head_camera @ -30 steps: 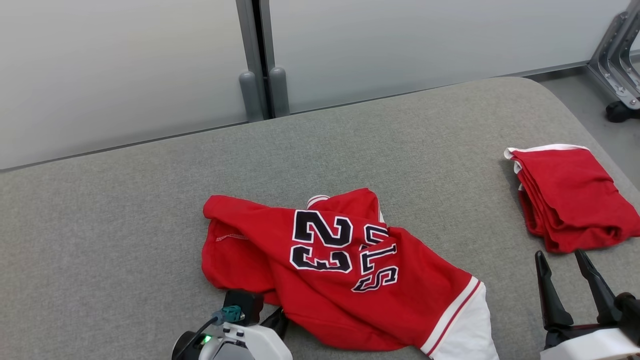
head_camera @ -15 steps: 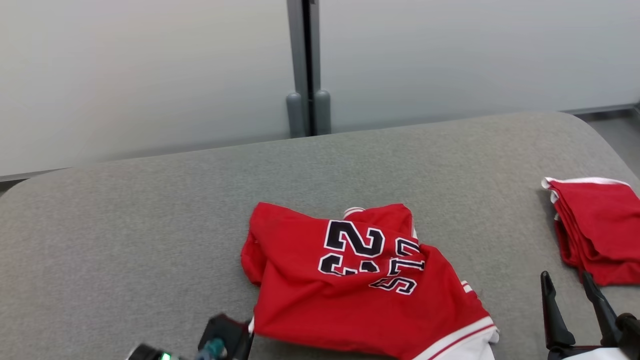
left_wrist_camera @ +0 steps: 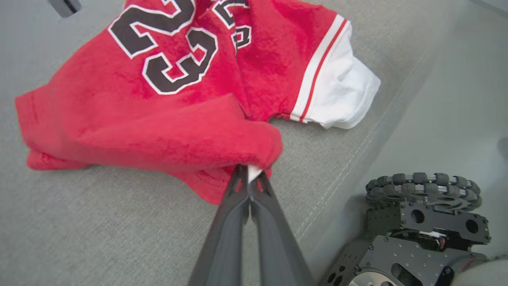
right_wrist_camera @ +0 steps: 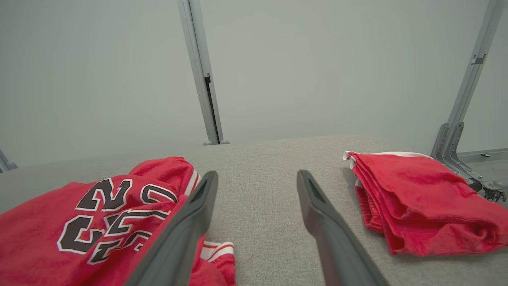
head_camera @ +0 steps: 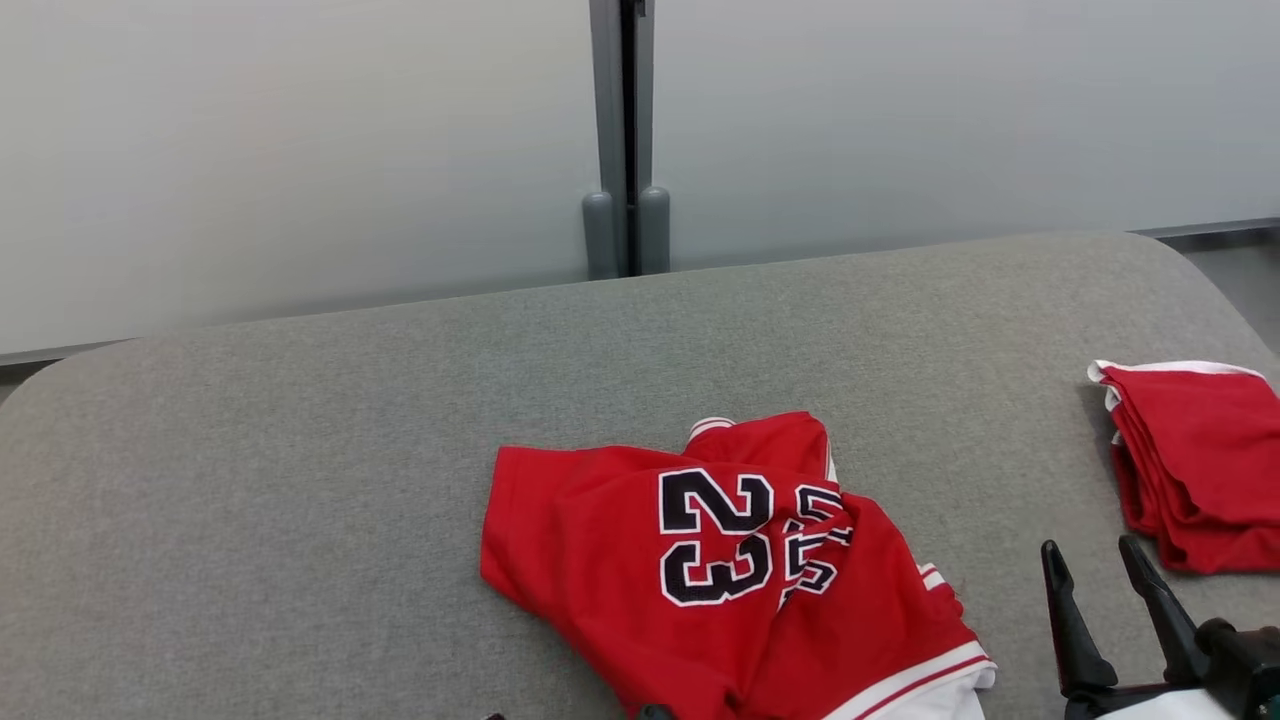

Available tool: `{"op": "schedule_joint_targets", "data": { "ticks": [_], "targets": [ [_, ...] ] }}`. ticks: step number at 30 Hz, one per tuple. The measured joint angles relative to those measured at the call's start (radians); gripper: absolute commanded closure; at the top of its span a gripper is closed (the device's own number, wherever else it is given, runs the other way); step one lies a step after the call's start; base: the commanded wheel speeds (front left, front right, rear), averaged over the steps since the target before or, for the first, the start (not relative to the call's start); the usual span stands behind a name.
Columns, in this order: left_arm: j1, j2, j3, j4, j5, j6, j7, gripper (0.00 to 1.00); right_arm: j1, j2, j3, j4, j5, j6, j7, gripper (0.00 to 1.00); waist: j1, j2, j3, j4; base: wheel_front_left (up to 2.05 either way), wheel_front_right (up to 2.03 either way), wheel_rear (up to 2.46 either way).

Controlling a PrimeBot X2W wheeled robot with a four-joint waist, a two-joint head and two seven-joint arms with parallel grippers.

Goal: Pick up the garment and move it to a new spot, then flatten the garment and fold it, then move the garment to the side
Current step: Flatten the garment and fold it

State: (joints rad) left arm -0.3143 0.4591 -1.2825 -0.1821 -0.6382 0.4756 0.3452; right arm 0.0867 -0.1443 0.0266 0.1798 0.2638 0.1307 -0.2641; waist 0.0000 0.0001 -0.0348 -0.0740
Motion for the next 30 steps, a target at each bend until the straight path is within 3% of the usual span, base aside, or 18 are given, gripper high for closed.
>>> {"op": "schedule_joint_targets", "data": {
  "ticks": [2,6,8,9,10,14,23,30],
  "targets": [
    [-0.019,-0.053,0.000,0.075,0.018,-0.062,0.015,1.00,-0.006,0.000,0.007,0.004,0.002,0.000,0.000,0.00,0.0000,0.0000,0.004,-0.015,0.00,0.00,0.00],
    [-0.067,-0.151,0.000,0.232,0.039,-0.140,0.016,1.00,-0.017,-0.003,0.011,0.010,0.009,0.000,0.000,0.00,0.0000,0.0000,0.016,-0.046,0.00,0.00,0.00],
    [-0.090,-0.198,0.002,0.296,0.053,-0.159,-0.016,0.37,-0.018,-0.007,0.012,0.015,0.013,0.000,0.000,0.00,0.0000,0.0000,0.022,-0.059,0.00,0.00,0.00],
    [-0.099,-0.226,0.008,0.321,0.052,-0.165,-0.035,0.37,-0.018,-0.008,0.012,0.015,0.016,0.000,0.000,0.00,0.0000,0.0000,0.024,-0.065,0.00,0.00,0.00],
    [-0.107,-0.248,0.008,0.347,0.053,-0.177,-0.044,0.00,-0.018,-0.011,0.010,0.016,0.017,0.000,0.000,0.00,0.0000,0.0000,0.027,-0.070,0.00,0.00,0.00],
    [-0.107,-0.299,0.016,0.410,0.028,-0.202,-0.091,0.00,-0.020,-0.016,0.005,0.018,0.018,0.000,0.000,0.00,0.0000,0.0000,0.031,-0.081,0.00,0.00,0.00],
    [-0.038,-0.252,0.026,0.435,-0.001,-0.201,-0.136,0.00,-0.020,-0.019,0.000,0.018,0.017,0.000,0.000,0.00,0.0000,0.0000,0.023,-0.074,0.00,0.00,0.00],
    [-0.031,-0.308,0.030,0.490,-0.019,-0.205,-0.163,0.00,-0.034,-0.030,0.012,0.012,0.019,0.000,0.000,0.00,0.0000,0.0000,0.046,-0.081,0.00,0.00,0.00]
  ]
}}
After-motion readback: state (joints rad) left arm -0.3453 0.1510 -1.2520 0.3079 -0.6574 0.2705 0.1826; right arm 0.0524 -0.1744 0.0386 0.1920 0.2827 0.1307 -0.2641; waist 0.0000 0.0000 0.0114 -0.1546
